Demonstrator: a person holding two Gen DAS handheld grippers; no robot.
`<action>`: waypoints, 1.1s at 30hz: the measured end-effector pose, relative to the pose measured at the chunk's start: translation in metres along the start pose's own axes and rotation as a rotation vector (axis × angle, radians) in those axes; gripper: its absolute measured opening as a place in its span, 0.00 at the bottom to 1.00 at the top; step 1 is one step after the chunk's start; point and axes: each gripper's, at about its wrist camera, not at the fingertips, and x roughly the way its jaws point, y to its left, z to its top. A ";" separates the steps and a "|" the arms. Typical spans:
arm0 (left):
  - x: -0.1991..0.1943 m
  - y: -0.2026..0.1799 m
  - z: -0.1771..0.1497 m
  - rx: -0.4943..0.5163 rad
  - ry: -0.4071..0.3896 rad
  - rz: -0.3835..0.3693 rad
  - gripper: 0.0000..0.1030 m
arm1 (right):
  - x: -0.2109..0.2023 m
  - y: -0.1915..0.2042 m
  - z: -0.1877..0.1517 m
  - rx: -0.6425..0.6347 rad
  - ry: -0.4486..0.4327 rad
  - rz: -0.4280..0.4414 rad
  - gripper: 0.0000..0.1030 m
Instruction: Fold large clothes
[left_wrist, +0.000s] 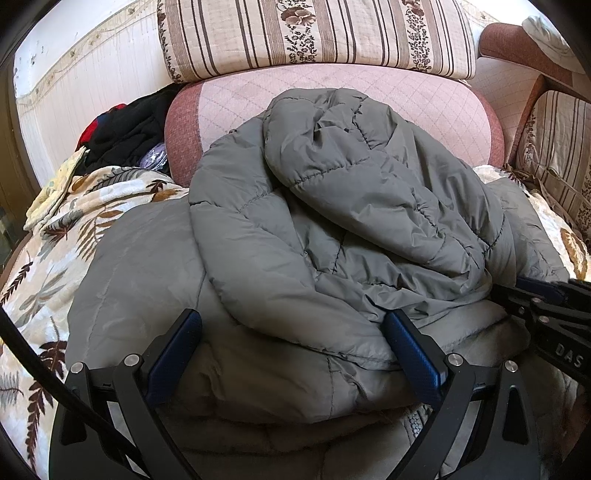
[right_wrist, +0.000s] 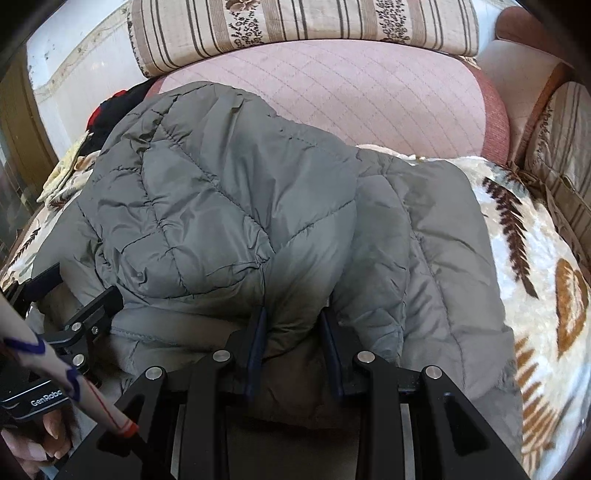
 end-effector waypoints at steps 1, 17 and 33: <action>-0.002 0.001 0.001 -0.003 0.003 -0.001 0.96 | -0.006 0.000 -0.001 0.010 -0.001 -0.003 0.31; -0.117 0.002 -0.081 -0.025 0.067 0.011 0.96 | -0.132 0.016 -0.133 -0.043 0.061 0.070 0.60; -0.200 0.053 -0.228 -0.179 0.129 0.137 0.96 | -0.165 0.021 -0.240 -0.055 -0.007 0.099 0.61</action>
